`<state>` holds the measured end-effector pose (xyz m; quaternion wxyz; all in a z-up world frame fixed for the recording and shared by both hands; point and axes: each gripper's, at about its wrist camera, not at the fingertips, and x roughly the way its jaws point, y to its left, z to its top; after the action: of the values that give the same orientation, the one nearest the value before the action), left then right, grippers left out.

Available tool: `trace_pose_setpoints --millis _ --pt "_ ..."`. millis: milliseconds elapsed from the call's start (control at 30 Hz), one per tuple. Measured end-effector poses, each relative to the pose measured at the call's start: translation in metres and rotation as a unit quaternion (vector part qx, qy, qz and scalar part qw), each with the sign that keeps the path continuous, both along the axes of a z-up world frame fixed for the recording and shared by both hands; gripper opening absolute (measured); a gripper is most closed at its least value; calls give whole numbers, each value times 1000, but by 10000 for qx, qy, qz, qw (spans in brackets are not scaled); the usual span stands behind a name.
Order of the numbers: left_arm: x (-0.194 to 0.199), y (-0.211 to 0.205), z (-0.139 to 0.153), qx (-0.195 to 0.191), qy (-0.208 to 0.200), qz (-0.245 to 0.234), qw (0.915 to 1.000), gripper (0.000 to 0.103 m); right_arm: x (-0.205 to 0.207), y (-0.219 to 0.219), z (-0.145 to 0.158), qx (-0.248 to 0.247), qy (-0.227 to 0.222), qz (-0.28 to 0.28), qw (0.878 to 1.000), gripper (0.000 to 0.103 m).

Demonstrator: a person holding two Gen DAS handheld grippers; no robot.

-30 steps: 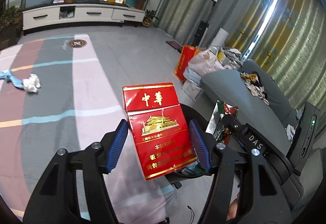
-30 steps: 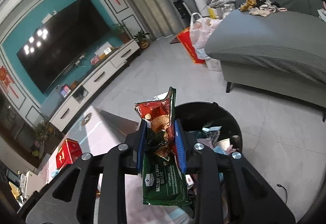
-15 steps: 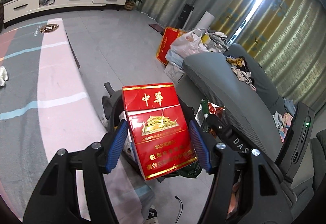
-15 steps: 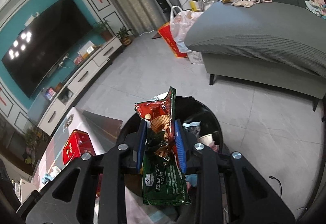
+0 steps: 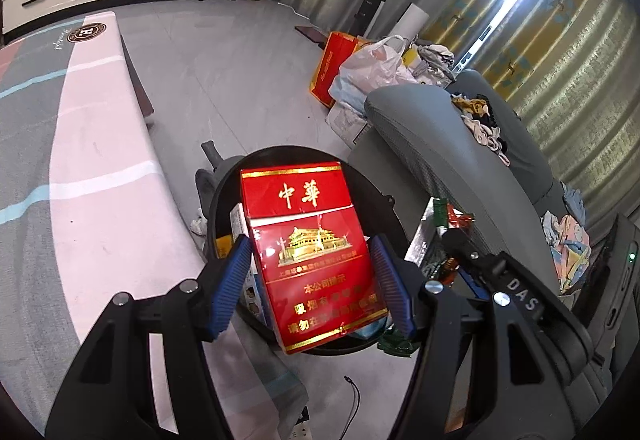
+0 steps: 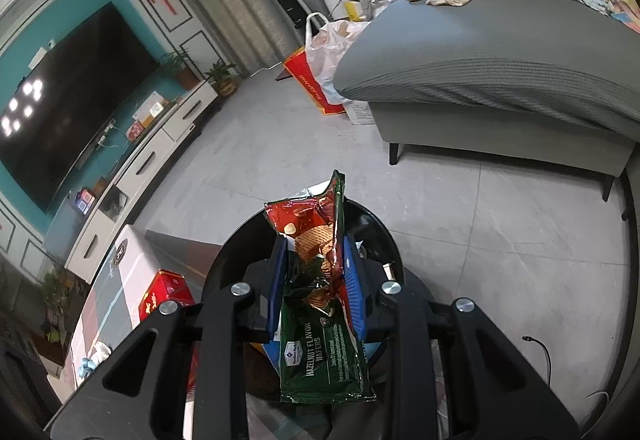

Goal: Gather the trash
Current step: 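Open the right gripper dropping the green bag while left drops the red box, then move both tools back to the blue cloth and white tissue on the rug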

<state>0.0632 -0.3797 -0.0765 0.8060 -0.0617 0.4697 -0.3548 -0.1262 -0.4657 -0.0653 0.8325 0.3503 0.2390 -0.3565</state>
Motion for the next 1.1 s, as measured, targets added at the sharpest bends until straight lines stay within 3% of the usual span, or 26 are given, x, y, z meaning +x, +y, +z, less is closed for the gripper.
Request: trace_pose_setpoints --millis 467,667,833,1100 --pt "6 -21 -17 71 163 -163 9997 65 -5 -9 -6 152 -231 -147 9995 33" --pt "5 -12 -7 53 -49 -69 10000 90 -4 -4 -1 73 -320 -51 9994 43" --pt "13 12 2 155 -264 251 9992 95 1 1 5 14 -333 -7 9994 64" --pt "36 93 20 86 -408 1061 9935 99 19 18 19 -265 -198 258 9991 73"
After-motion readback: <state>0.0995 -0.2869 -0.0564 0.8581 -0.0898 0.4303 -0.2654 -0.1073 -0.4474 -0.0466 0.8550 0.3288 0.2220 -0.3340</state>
